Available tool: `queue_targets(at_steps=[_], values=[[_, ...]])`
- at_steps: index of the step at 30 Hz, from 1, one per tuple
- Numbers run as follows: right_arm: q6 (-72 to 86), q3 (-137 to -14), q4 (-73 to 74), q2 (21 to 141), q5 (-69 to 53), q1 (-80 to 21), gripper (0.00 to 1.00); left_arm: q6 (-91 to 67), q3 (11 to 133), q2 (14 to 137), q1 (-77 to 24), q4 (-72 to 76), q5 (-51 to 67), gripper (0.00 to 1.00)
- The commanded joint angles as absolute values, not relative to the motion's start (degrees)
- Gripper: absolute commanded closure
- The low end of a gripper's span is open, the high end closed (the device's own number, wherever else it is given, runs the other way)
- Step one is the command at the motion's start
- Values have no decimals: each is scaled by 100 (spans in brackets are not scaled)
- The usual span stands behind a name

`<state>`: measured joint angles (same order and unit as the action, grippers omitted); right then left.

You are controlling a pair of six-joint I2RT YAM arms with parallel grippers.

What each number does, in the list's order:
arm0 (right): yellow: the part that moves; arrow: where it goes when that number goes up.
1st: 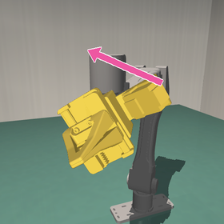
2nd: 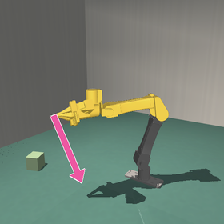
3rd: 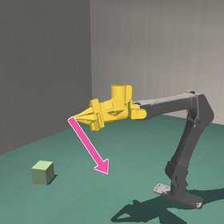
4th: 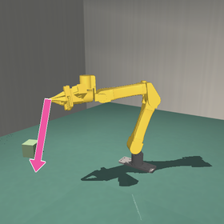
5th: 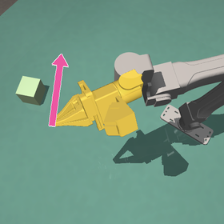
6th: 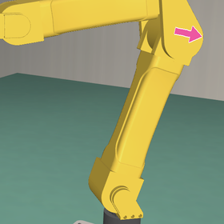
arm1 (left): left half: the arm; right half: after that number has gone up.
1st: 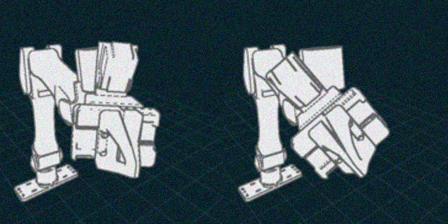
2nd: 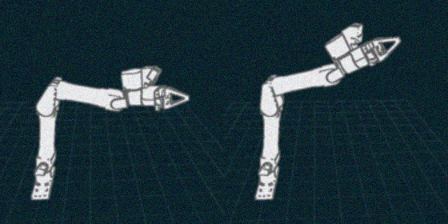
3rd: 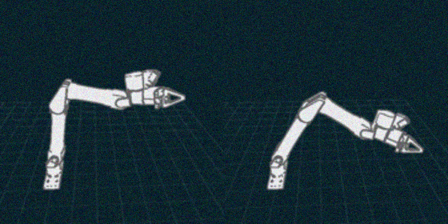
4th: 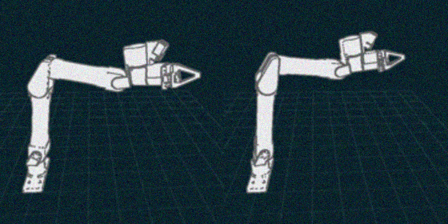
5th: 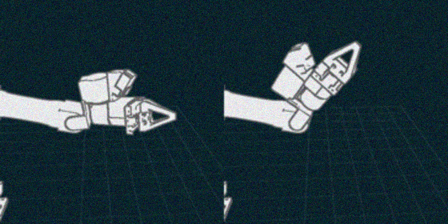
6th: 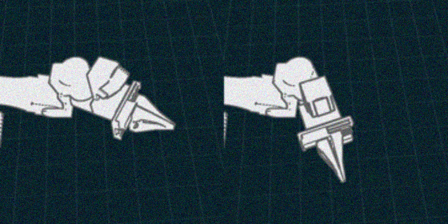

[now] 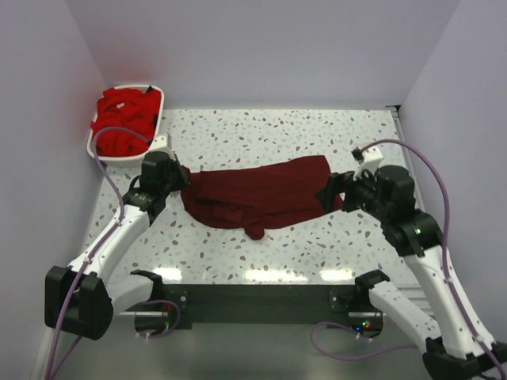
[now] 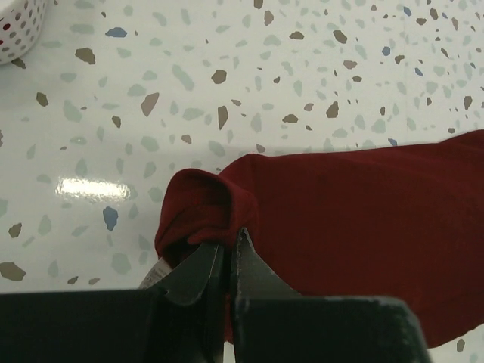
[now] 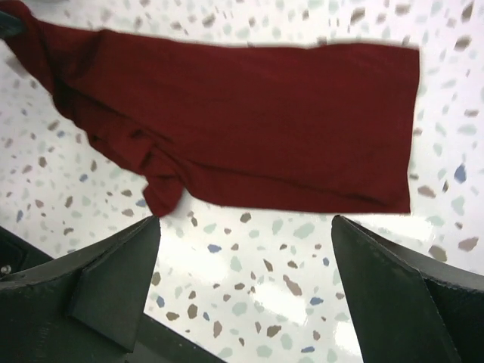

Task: Fold and stack the t-shirts
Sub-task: Move the tshirt to the center of the board, then flatten the tshirt out

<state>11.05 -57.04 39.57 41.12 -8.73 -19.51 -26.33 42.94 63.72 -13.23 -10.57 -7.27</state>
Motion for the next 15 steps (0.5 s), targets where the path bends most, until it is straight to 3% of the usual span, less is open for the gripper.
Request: queue_targets(at_steps=[1, 5, 10, 15], values=[[1327, -5722, 4122, 4999, -844, -1960, 1, -2664, 4614, 6451, -1345, -580, -905, 100], [1608, -5783, 4061, 5879, -432, -1960, 2, -2435, 4930, 6767, -1345, -685, -967, 100], [2047, -5590, 3455, 6731, 683, -1908, 10, -2137, 5001, 6856, -1345, -800, -1142, 100], [2416, -5214, 2701, 7523, 309, -1214, 21, -1987, 4869, 6847, -1336, -730, -1143, 100]])
